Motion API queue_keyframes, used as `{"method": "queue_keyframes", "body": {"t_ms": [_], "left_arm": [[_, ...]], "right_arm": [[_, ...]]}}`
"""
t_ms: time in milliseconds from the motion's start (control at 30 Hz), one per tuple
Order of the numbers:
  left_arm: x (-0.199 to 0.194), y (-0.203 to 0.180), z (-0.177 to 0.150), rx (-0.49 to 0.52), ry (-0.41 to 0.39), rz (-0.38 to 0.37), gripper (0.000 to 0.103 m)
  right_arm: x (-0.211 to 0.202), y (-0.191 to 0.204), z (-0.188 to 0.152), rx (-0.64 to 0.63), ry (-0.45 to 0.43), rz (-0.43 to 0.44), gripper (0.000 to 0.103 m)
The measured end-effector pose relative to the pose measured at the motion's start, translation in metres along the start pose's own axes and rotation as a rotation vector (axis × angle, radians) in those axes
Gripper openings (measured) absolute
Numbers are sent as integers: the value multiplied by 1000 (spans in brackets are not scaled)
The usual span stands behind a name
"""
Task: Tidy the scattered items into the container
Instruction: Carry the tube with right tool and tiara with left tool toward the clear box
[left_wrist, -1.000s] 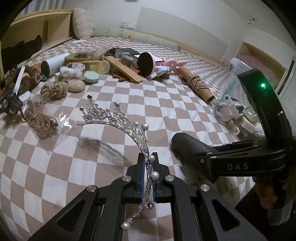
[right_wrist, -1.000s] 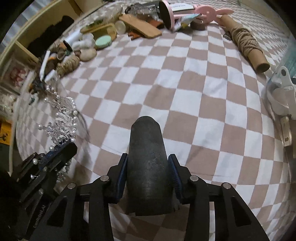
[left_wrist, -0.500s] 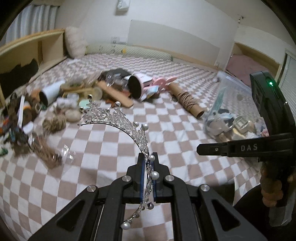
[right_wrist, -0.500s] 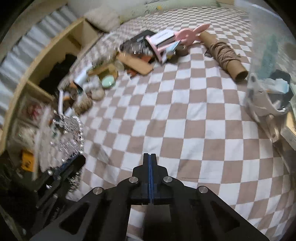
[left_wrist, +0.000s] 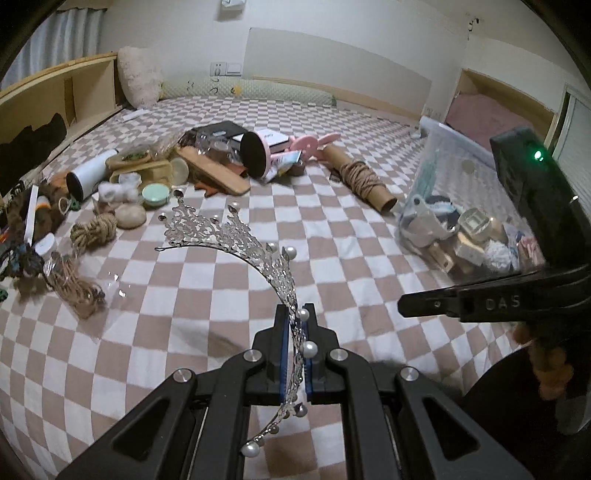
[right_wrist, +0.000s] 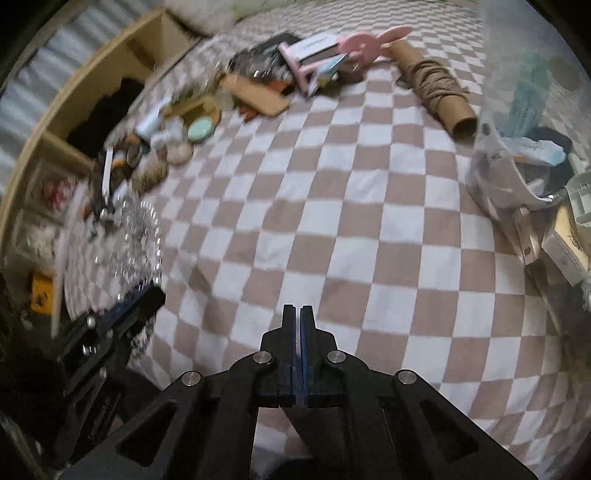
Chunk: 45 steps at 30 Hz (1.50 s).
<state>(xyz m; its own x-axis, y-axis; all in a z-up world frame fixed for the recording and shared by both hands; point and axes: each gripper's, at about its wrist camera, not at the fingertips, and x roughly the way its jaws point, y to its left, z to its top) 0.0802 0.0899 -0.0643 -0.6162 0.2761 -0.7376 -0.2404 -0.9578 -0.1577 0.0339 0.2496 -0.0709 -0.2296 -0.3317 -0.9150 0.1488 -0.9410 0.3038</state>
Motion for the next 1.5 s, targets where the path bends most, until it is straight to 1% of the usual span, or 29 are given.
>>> {"method": "queue_keyframes", "body": {"t_ms": [133, 167, 200, 233, 267, 300, 333, 500, 567, 600, 667, 733, 800, 833, 900, 933, 1033, 1133, 1367, 1500], "left_arm": [[2, 7, -6, -16, 9, 5, 7], [3, 9, -8, -20, 11, 7, 7], [3, 11, -9, -27, 12, 8, 7], [3, 13, -9, -36, 13, 7, 7], [4, 16, -10, -44, 13, 6, 7], [3, 17, -10, -51, 14, 4, 7], [3, 19, -10, -57, 14, 3, 7], [0, 23, -12, -44, 9, 10, 7], [1, 27, -13, -49, 7, 12, 7], [2, 30, -13, -55, 8, 11, 7], [5, 34, -14, -68, 12, 8, 7], [7, 37, -16, -73, 13, 7, 7], [9, 39, -17, -80, 15, 6, 7], [9, 40, -18, -81, 18, 4, 7], [10, 40, -19, -79, 21, 7, 7], [11, 41, -20, -78, 23, 8, 7], [11, 41, -23, -77, 26, 9, 7], [12, 41, -23, -78, 28, 9, 7], [4, 32, -18, -60, 11, 8, 7], [-7, 28, -6, -50, -18, 10, 7]], "right_arm": [[1, 20, -4, -113, 55, -37, 2], [0, 25, -5, -135, 64, -48, 4], [0, 29, -6, -158, 72, -59, 8], [0, 34, -7, -182, 77, -74, 39], [1, 38, -8, -207, 80, -93, 87], [2, 42, -10, -233, 82, -111, 100], [3, 46, -11, -258, 85, -129, 102], [15, 62, -25, -413, 110, -225, 102], [21, 64, -35, -475, 116, -242, 101], [23, 63, -39, -498, 121, -250, 99], [29, 59, -46, -526, 139, -268, 79], [39, 55, -50, -543, 169, -292, 72], [49, 50, -53, -547, 205, -300, 68], [52, 48, -53, -546, 216, -302, 61], [57, 46, -53, -542, 225, -307, 52], [60, 44, -53, -539, 230, -310, 43], [67, 41, -52, -533, 244, -318, 43], [64, 40, -52, -534, 227, -319, 43], [45, 42, -41, -511, 158, -305, 43], [26, 43, -29, -482, 99, -294, 43]]}}
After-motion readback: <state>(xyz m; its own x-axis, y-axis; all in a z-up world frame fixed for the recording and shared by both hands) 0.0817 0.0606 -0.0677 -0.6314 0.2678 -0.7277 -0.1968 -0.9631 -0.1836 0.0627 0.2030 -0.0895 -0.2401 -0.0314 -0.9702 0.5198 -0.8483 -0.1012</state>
